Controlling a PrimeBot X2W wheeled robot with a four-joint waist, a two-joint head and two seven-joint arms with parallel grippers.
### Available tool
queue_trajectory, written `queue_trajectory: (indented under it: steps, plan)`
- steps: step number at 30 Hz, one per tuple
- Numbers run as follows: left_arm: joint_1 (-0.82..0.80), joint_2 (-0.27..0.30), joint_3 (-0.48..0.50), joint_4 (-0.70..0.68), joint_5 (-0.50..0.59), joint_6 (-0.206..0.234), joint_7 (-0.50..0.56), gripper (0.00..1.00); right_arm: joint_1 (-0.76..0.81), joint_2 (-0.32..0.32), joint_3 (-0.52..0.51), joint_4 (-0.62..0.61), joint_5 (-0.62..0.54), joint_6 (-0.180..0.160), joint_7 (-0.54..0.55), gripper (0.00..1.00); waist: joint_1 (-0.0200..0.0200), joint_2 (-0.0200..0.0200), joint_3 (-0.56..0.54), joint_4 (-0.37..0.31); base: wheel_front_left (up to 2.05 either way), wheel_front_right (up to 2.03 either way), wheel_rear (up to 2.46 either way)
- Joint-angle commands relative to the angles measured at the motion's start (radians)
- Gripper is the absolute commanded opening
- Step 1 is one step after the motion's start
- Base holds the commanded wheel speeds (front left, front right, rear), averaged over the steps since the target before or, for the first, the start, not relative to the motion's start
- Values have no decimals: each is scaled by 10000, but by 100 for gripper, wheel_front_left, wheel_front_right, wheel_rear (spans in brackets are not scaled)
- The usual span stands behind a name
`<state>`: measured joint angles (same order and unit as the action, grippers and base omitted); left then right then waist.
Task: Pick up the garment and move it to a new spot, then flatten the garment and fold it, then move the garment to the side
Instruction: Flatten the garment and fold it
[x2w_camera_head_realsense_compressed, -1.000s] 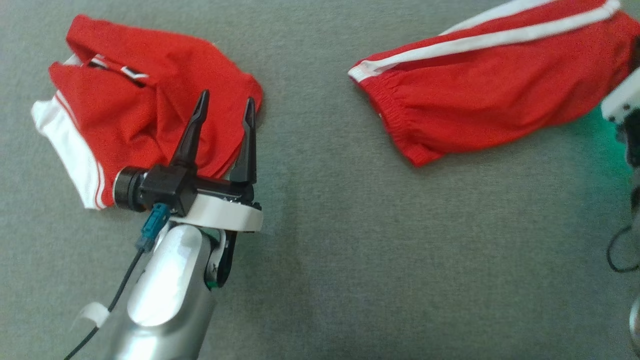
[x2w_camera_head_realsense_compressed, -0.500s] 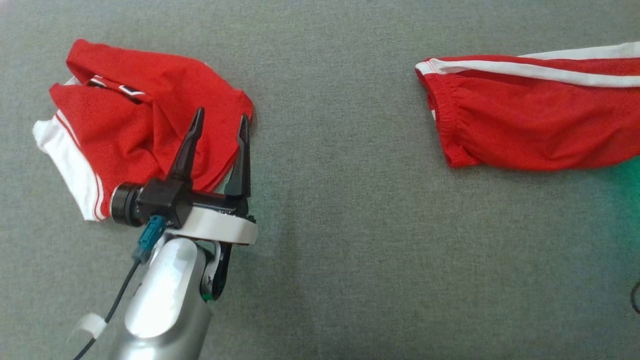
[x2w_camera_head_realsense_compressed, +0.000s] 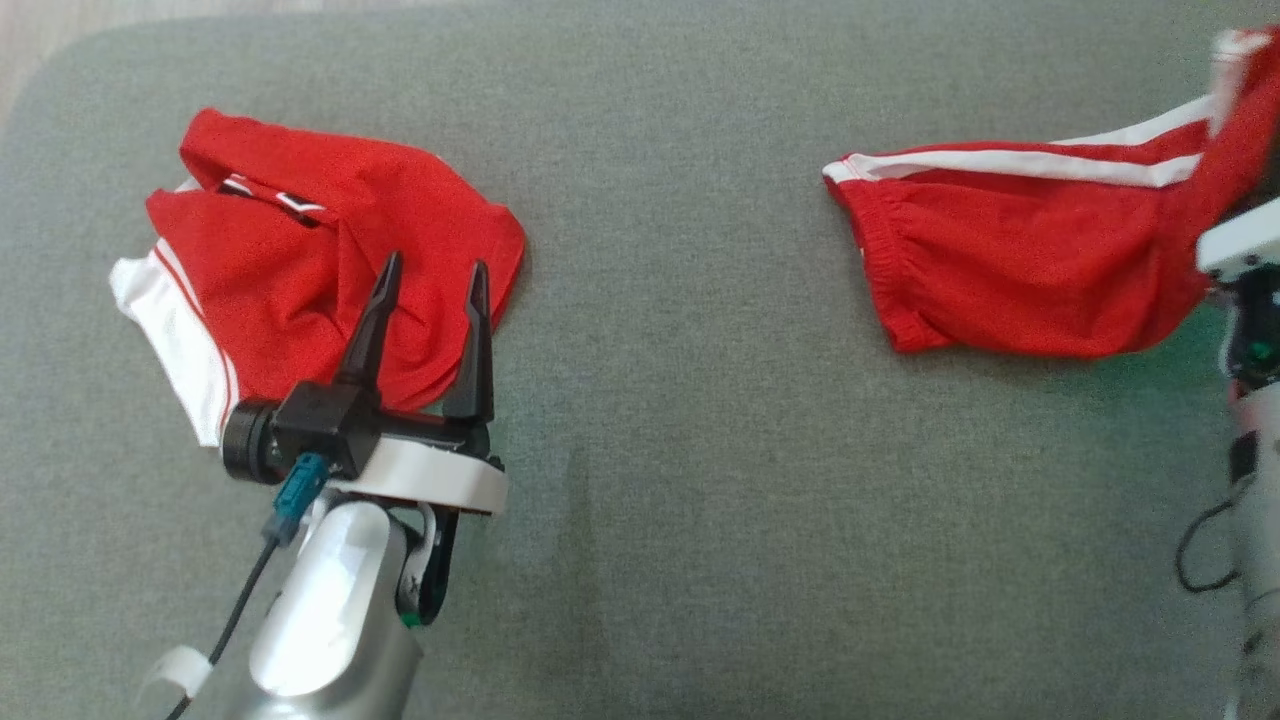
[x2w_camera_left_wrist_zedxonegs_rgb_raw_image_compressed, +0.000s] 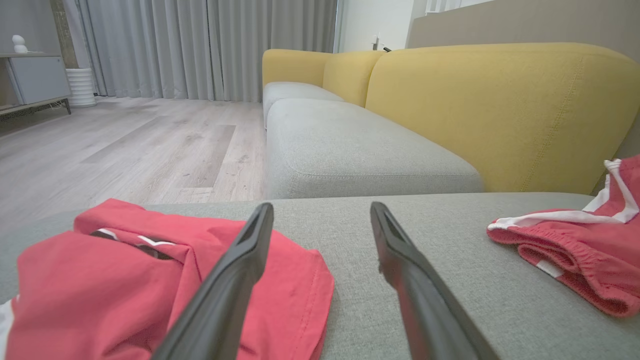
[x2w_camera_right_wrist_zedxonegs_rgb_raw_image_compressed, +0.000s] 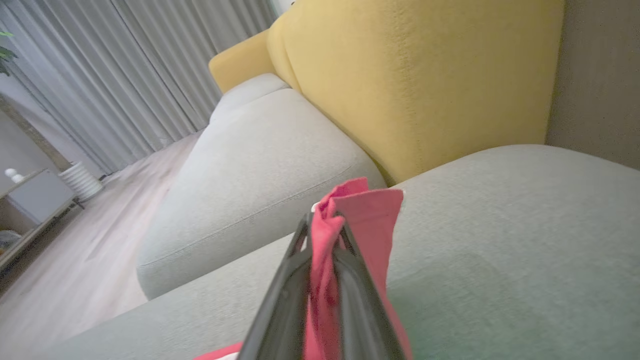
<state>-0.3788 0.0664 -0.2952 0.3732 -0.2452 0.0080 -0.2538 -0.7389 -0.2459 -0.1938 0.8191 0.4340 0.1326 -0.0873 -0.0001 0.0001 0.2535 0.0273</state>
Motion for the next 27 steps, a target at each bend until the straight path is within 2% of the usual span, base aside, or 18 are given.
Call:
queue_trajectory:
  steps: [1,8,15,20,27]
  plan:
    - [60,66,307,-245,113,-36,-80,100,111,72,428,-527,282,-19,7,0,1,-1,-127,60,0,0,0]
    - [237,49,360,-192,70,-42,-80,100,632,305,2339,-1845,1595,-19,237,0,1,-1,-383,281,0,0,0]
    - [349,23,347,-92,29,-75,-80,100,1078,488,4186,-2531,2371,-19,247,0,1,-1,-563,535,0,0,0]
    - [408,14,368,-45,8,-69,-80,100,1317,417,5198,-2522,2631,-19,296,0,1,-1,-664,617,0,0,0]
    - [496,21,415,-9,5,-49,-80,100,1586,25,7092,-1797,2256,-19,467,0,1,-1,-757,599,0,0,0]
